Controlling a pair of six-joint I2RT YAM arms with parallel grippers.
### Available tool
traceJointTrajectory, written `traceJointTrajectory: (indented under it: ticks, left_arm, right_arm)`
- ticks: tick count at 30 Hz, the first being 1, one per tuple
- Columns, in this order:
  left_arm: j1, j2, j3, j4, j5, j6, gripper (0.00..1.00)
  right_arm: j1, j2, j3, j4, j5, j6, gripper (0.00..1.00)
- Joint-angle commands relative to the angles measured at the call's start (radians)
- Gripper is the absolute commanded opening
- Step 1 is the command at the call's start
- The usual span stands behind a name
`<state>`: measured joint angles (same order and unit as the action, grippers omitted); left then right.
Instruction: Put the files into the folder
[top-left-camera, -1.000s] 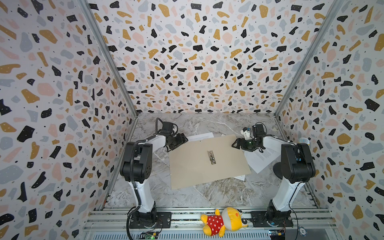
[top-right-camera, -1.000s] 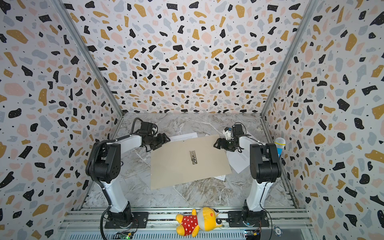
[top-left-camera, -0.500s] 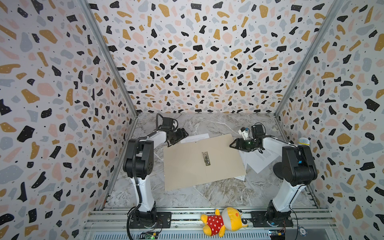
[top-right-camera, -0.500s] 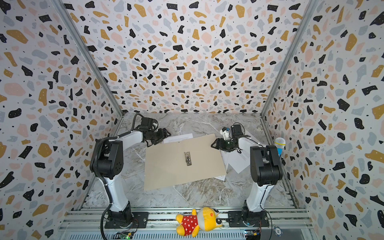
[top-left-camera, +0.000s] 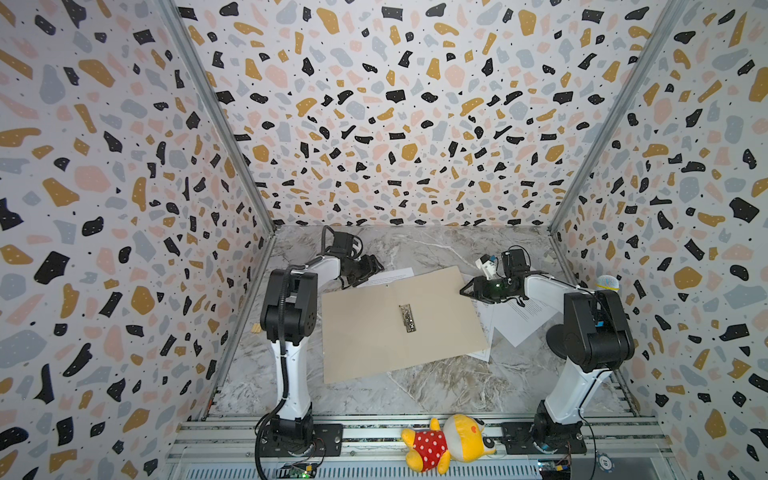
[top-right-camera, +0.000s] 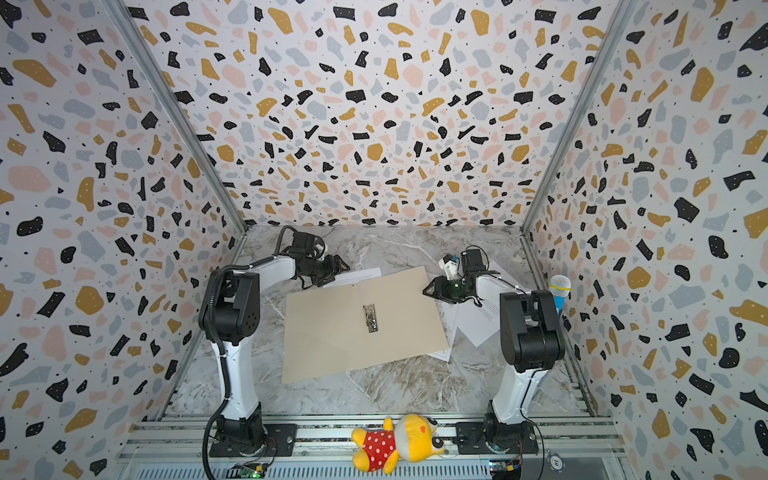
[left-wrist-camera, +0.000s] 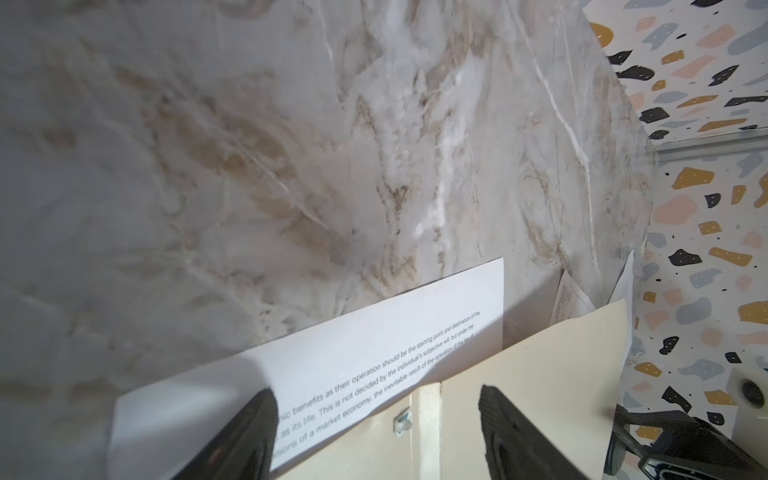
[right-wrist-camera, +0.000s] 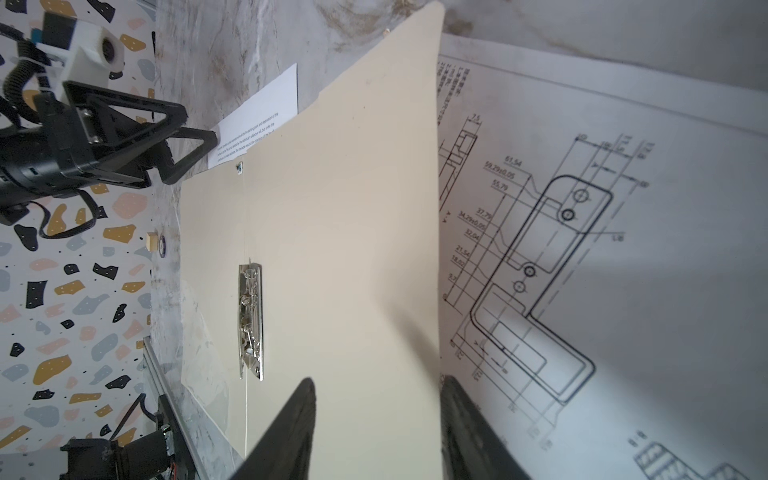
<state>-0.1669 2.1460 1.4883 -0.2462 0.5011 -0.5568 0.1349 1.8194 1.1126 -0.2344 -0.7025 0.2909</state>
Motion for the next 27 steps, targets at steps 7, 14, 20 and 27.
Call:
traceJointTrajectory:
  ticks: [7,14,20,27]
  left_arm:
    - [-0.015,0.033,0.029,-0.094,-0.053,0.055,0.77]
    - [-0.021,0.054,0.041,-0.038,-0.102,-0.005,0.75]
    - [-0.031,0.086,0.075,-0.022,-0.109,-0.04,0.74]
    - [-0.034,0.1,0.071,0.042,-0.118,-0.098,0.74]
  right_arm:
    - [0.007,-0.036,0.011,-0.01,-0.012,0.004,0.36]
    - [0.045,-0.035,0.005,-0.046,-0.041,-0.015,0.3]
    - [0.092,-0.041,-0.014,-0.027,-0.053,0.022,0.29]
    - [0.141,-0.022,-0.025,-0.013,-0.03,0.055,0.26]
